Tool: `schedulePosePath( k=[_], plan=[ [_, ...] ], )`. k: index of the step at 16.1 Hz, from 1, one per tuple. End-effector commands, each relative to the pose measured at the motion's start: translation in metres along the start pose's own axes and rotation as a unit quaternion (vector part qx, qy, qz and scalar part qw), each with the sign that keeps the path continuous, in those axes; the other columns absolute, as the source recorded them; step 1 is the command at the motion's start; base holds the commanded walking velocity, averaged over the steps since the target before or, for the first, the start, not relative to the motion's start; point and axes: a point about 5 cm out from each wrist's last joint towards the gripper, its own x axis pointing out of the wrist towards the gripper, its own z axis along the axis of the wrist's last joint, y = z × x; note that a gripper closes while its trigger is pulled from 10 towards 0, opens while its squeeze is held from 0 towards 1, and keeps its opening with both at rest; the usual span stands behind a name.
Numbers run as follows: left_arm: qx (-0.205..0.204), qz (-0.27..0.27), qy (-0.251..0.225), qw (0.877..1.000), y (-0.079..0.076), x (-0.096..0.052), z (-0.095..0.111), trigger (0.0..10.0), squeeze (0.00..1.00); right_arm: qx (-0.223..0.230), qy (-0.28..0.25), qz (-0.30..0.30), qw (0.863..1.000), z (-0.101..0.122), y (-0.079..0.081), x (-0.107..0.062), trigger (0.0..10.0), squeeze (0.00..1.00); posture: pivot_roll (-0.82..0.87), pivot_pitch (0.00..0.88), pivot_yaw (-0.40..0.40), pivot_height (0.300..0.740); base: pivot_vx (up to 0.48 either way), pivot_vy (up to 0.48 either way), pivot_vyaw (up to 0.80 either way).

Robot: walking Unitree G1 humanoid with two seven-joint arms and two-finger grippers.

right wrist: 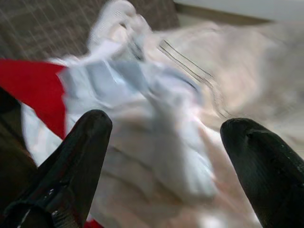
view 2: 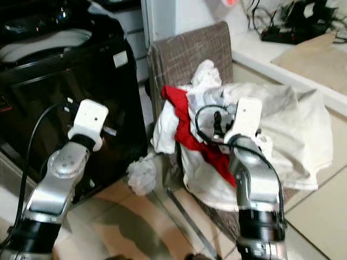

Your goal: Clothes washing

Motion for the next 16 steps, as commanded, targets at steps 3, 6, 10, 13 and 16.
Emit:
schedulePosePath(
  k=[3,6,10,13,16],
  plan=[
    [0.006,-0.004,0.002,1.000,-0.001,0.000,0.000,10.0,0.00,-0.015,-0.028,-0.029,0.999,0.016,-0.008,-0.035,10.0,0.00,-0.06,0.000,0.012,0.736,0.000,0.000,0.00],
    [-0.021,-0.043,-0.006,0.999,-0.008,0.000,0.000,10.0,0.00,-0.004,0.025,-0.043,0.999,0.000,-0.017,-0.050,10.0,0.00,-0.09,0.000,0.019,0.736,0.000,0.000,0.00],
    [0.002,-0.143,-0.030,0.989,-0.012,-0.007,-0.009,10.0,0.00,0.030,0.085,-0.076,0.993,-0.033,-0.026,-0.045,10.0,0.00,-0.12,0.000,0.041,0.736,0.000,0.000,0.00],
    [0.009,-0.187,-0.071,0.980,-0.020,-0.005,0.001,10.0,0.00,0.013,0.086,-0.093,0.992,-0.046,-0.036,-0.016,10.0,0.00,-0.12,0.000,0.059,0.736,0.000,0.000,0.00],
    [0.012,-0.190,-0.081,0.978,-0.025,-0.004,0.004,10.0,0.00,-0.002,0.072,-0.108,0.992,-0.043,-0.043,0.001,10.0,0.00,-0.12,0.000,0.056,0.736,0.000,0.000,0.00]
  ],
)
